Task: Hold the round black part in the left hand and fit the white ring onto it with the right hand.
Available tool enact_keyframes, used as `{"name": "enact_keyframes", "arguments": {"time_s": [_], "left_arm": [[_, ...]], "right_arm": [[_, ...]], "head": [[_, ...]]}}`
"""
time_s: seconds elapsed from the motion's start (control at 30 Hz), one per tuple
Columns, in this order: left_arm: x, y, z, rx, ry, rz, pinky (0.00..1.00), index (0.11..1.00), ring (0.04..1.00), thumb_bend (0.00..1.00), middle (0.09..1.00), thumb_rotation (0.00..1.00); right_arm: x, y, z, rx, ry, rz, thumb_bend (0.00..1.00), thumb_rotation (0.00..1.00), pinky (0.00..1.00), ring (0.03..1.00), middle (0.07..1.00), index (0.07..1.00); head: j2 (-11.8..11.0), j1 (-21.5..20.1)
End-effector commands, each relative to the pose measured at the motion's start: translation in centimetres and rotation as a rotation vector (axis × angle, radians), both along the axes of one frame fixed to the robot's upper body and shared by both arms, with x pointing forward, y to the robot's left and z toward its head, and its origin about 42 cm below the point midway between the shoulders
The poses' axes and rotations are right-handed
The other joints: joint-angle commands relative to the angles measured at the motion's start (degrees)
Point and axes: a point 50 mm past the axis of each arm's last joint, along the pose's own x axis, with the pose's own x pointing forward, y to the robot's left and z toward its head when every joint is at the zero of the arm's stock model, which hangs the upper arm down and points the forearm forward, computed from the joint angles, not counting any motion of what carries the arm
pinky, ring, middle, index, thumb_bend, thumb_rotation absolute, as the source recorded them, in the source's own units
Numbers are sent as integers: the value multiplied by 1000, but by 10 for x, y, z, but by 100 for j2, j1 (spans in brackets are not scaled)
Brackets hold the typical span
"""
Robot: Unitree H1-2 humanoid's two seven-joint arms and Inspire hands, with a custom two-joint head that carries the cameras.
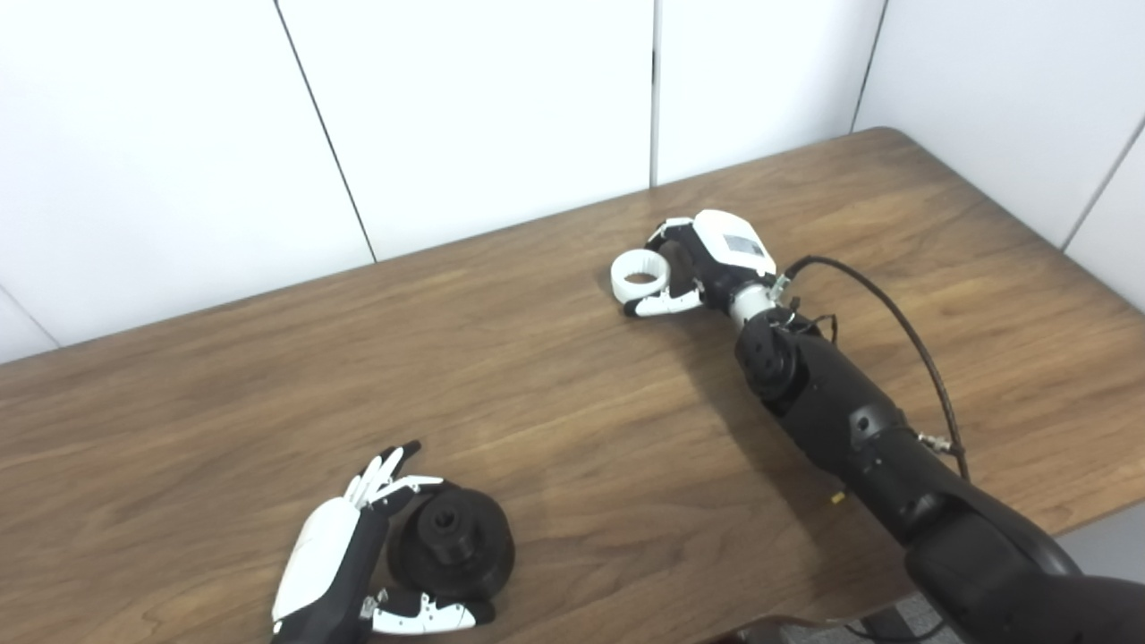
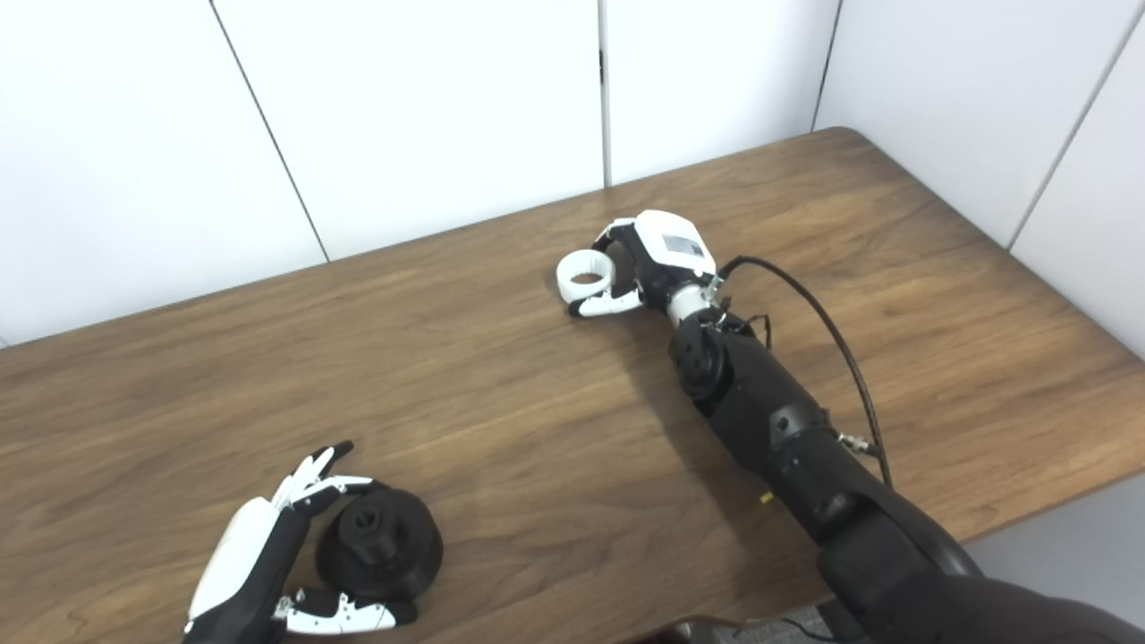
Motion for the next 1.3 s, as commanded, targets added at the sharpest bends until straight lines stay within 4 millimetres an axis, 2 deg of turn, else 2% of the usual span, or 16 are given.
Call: {"name": "enact_keyframes", "arguments": {"time_s": [0.0, 0.07, 0.13, 0.23, 0.7, 1.03, 1.27], "left_arm": [[0, 2, 3, 21, -5, -6, 1000, 601, 1000, 954, 972, 244], [0, 2, 4, 20, -8, -7, 1000, 600, 1000, 954, 973, 243], [1, 2, 4, 23, -12, -8, 1000, 599, 1000, 954, 970, 235], [1, 1, 4, 24, -13, -7, 1000, 598, 1000, 957, 969, 228], [2, 1, 4, 22, -12, -6, 1000, 599, 1000, 955, 971, 221], [3, -5, 3, 34, -5, -7, 1000, 603, 1000, 954, 974, 218], [3, -15, 0, 29, 1, -1, 1000, 603, 1000, 965, 970, 216]], "right_arm": [[4, -4, 6, -20, -27, -3, 714, 292, 796, 822, 832, 615], [4, -5, 6, -17, -36, -4, 714, 269, 794, 814, 824, 603], [4, -5, 5, -11, -41, -8, 581, 186, 798, 810, 819, 527], [4, -7, 3, -2, -53, -11, 524, 152, 795, 803, 810, 494], [2, -10, 0, 5, -97, -5, 518, 140, 805, 812, 789, 484], [0, -12, 29, 79, -203, 4, 516, 143, 749, 800, 799, 484], [-13, -11, 55, 135, -297, 35, 517, 141, 710, 792, 796, 483]], "head": [[5, 1], [25, 2], [25, 4], [29, 16], [43, 36], [67, 269], [101, 832]]}}
